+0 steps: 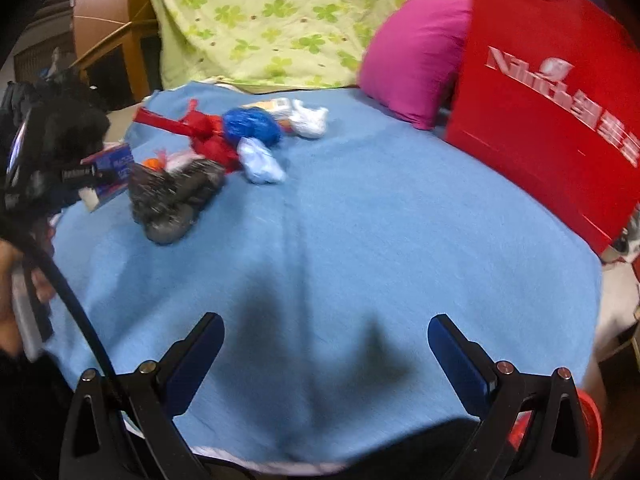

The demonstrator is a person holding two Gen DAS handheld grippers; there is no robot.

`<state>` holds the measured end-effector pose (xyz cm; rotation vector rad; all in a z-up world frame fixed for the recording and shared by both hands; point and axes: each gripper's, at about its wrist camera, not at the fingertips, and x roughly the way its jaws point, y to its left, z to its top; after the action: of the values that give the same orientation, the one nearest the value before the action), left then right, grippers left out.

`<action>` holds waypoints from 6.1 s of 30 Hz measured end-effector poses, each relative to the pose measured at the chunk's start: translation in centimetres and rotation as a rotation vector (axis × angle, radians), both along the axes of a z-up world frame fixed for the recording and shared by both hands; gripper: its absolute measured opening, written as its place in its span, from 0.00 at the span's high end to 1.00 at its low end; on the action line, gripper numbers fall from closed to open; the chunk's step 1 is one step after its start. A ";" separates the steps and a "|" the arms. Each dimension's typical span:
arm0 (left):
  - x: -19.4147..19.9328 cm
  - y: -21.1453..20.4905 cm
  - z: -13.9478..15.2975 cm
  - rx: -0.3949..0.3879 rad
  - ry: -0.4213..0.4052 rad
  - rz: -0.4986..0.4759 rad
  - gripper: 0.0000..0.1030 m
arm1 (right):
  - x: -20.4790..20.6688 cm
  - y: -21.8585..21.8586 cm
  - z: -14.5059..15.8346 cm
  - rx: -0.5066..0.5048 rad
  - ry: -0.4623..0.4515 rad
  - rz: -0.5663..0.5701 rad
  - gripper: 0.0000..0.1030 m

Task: Collect trash
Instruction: 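Grasp the blue toothpaste box with the left gripper while the right grasps the black plastic bag, then carry the box and black bag in both grippers over the red wastebasket, then open the right gripper to drop the black bag while the left drops the box, then move both grippers back over the remaining trash on the blanket, then grasp the light blue face mask with the right gripper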

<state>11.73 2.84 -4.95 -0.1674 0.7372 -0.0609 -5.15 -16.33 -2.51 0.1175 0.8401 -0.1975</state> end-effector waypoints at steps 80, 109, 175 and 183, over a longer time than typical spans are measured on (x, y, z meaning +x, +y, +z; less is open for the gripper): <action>-28.0 -35.0 7.3 -0.010 -0.043 -0.990 0.61 | -32.8 -21.7 -1.9 0.206 -0.010 -0.628 0.57; -28.9 -41.6 1.7 0.011 0.154 -1.138 0.20 | -36.6 -21.4 2.9 0.068 -0.193 -0.755 0.35; -3.5 -0.6 -2.3 0.143 0.031 0.102 0.20 | 19.4 -0.5 -3.0 0.000 0.029 0.113 0.36; -3.3 -0.7 -2.6 0.146 0.037 0.104 0.20 | 18.4 -0.9 -3.6 -0.022 0.025 0.121 0.67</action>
<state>8.44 2.13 -7.52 -0.0679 0.7658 0.0951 13.26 -17.20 -6.07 0.0432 0.8667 -0.0948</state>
